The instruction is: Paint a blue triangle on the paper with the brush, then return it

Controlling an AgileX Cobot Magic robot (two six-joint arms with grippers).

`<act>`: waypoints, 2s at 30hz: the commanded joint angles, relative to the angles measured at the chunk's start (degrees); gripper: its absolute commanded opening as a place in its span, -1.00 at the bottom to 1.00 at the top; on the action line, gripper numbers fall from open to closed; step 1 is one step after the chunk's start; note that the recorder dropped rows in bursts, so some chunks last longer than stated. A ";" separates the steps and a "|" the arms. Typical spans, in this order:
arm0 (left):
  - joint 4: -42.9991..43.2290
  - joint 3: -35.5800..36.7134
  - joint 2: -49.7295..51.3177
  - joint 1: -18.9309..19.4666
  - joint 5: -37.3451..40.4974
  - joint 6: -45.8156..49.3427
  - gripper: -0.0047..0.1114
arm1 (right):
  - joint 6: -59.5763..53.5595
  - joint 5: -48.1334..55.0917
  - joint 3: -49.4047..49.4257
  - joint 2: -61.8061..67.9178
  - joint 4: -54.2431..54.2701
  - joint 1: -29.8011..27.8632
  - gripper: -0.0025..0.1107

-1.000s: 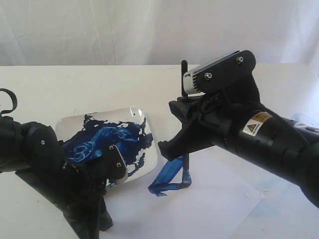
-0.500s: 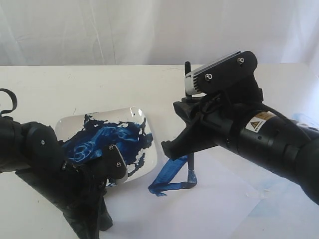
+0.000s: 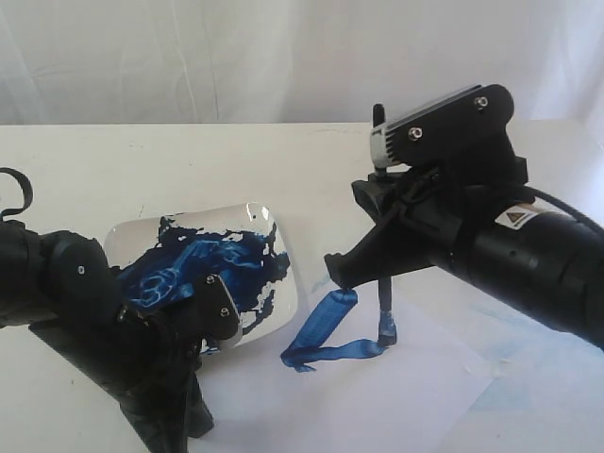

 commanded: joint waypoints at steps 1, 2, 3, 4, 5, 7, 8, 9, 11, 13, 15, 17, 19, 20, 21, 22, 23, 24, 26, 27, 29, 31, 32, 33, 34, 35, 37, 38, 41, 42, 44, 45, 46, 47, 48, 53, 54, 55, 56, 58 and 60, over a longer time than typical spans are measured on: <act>-0.19 0.49 0.90 -0.38 0.77 -0.23 -0.92 | -10.68 -2.23 0.29 -2.34 10.05 0.00 -0.96; -0.19 0.49 0.90 -0.38 0.77 -0.23 -0.92 | -12.69 -2.71 0.29 -2.46 12.29 0.00 -0.96; -0.19 0.49 0.90 -0.38 0.77 -0.23 -0.92 | -15.85 -3.71 0.29 -3.12 15.43 0.00 -0.96; -0.19 0.49 0.90 -0.38 0.77 -0.23 -0.92 | -16.25 -4.22 0.29 -3.48 16.11 0.00 -0.96; -0.19 0.49 0.90 -0.38 0.77 -0.23 -0.92 | -16.25 -4.98 0.29 -4.28 16.25 0.00 -0.96; -0.19 0.49 0.90 -0.38 0.77 -0.23 -0.92 | -16.14 -6.21 0.29 -5.75 16.25 0.00 -0.96; -0.19 0.49 0.90 -0.38 0.77 -0.23 -0.92 | -15.99 -6.47 0.29 -6.23 16.25 0.00 -0.96; -0.19 0.49 0.90 -0.38 0.77 -0.23 -0.92 | -14.02 -6.63 0.29 -6.84 15.55 0.00 -0.96; -0.19 0.49 0.90 -0.38 0.77 -0.23 -0.92 | -9.22 -7.07 0.05 -6.93 14.25 0.00 -0.96; -0.19 0.49 0.90 -0.38 0.77 -0.23 -0.92 | -3.35 -8.29 -0.18 -6.32 12.46 0.00 -0.96; -0.19 0.49 0.90 -0.38 0.77 -0.23 -0.92 | 1.12 -9.36 -0.55 -5.21 8.98 0.00 -0.96; -0.19 0.49 0.90 -0.38 0.77 -0.23 -0.92 | 4.74 -10.54 -1.04 -3.53 4.97 0.00 -0.96; -0.19 0.49 0.90 -0.38 0.77 -0.23 -0.92 | 8.06 -11.36 -1.76 -1.21 0.23 0.00 -0.96; -0.19 0.49 0.90 -0.38 0.77 -0.23 -0.92 | 9.44 -12.00 -2.26 0.07 -1.64 0.00 -0.96; -0.19 0.49 0.90 -0.38 0.77 -0.23 -0.92 | 10.18 -12.26 -2.54 1.44 -2.51 0.00 -0.96; -0.19 0.49 0.90 -0.38 0.77 -0.23 -0.92 | 10.26 -13.04 -3.03 2.81 -2.90 0.00 -0.96; -0.19 0.49 0.90 -0.38 0.77 -0.23 -0.92 | 10.26 -13.97 -3.49 4.07 -2.90 0.00 -0.96; -0.19 0.49 0.90 -0.38 0.77 -0.23 -0.92 | 10.26 -14.87 -3.80 5.07 -2.90 0.00 -0.96; -0.19 0.49 0.90 -0.38 0.77 -0.23 -0.92 | 10.35 -16.69 -4.32 7.09 -2.90 0.00 -0.96; -0.19 0.49 0.90 -0.38 0.77 -0.23 -0.92 | 10.35 -16.99 -4.53 7.70 -2.90 0.00 -0.96; -0.19 0.49 0.90 -0.38 0.77 -0.23 -0.92 | 11.44 -16.97 -5.24 8.86 -2.90 0.00 -0.96; -0.19 0.49 0.90 -0.38 0.77 -0.23 -0.92 | 14.06 -16.97 -5.62 9.81 -3.70 0.00 -0.96; -0.19 0.49 0.90 -0.38 0.77 -0.23 -0.92 | 14.86 -16.97 -5.89 10.28 -3.82 0.00 -0.96; -0.19 0.49 0.90 -0.38 0.77 -0.23 -0.92 | 15.08 -16.97 -6.00 10.44 -3.94 0.00 -0.96; -0.19 0.49 0.90 -0.38 0.77 -0.23 -0.92 | 15.08 -17.16 -6.10 10.85 -3.92 0.00 -0.96; -0.19 0.49 0.90 -0.38 0.77 -0.23 -0.92 | 15.08 -17.32 -6.27 10.97 -3.92 0.00 -0.96; -0.19 0.49 0.90 -0.38 0.77 -0.23 -0.92 | 15.08 -17.87 -6.39 11.39 -3.92 0.00 -0.96; -0.19 0.49 0.90 -0.38 0.77 -0.23 -0.92 | 15.08 -18.19 -6.39 11.53 -3.92 0.00 -0.96; -0.19 0.49 0.90 -0.38 0.77 -0.23 -0.92 | 15.08 -18.16 -6.39 12.11 -3.92 0.00 -0.96; -0.19 0.49 0.90 -0.38 0.77 -0.23 -0.92 | 15.08 -18.16 -6.39 12.28 -3.92 0.00 -0.96; -0.19 0.49 0.90 -0.38 0.77 -0.23 -0.92 | 15.21 -18.16 -6.39 12.76 -3.92 0.00 -0.96; -0.19 0.49 0.90 -0.38 0.77 -0.23 -0.92 | 15.50 -18.16 -6.39 12.90 -3.92 0.00 -0.96; -0.19 0.49 0.90 -0.38 0.77 -0.23 -0.92 | 15.86 -18.16 -6.39 12.99 -3.92 0.00 -0.96; -0.19 0.49 0.90 -0.38 0.77 -0.23 -0.92 | 16.61 -18.16 -6.39 13.03 -3.92 0.00 -0.96; -0.19 0.49 0.90 -0.38 0.77 -0.23 -0.92 | 16.61 -18.16 -6.39 13.03 -3.92 0.00 -0.96; -0.19 0.49 0.90 -0.38 0.77 -0.23 -0.92 | 16.61 -18.06 -6.39 13.03 -3.81 0.00 -0.96; -0.19 0.49 0.90 -0.38 0.77 -0.23 -0.92 | 16.61 -18.06 -6.39 13.03 -3.81 0.00 -0.96; -0.19 0.49 0.90 -0.38 0.77 -0.23 -0.92 | 16.61 -18.06 -6.39 13.03 -3.81 0.00 -0.96; -0.19 0.49 0.90 -0.38 0.77 -0.23 -0.92 | 16.61 -18.17 -6.39 13.03 -3.81 0.00 -0.96; -0.19 0.49 0.90 -0.38 0.77 -0.23 -0.92 | 16.61 -18.17 -6.39 13.03 -3.81 0.00 -0.96; -0.19 0.49 0.90 -0.38 0.77 -0.23 -0.92 | 16.61 -18.28 -6.76 13.03 -3.70 0.00 -0.96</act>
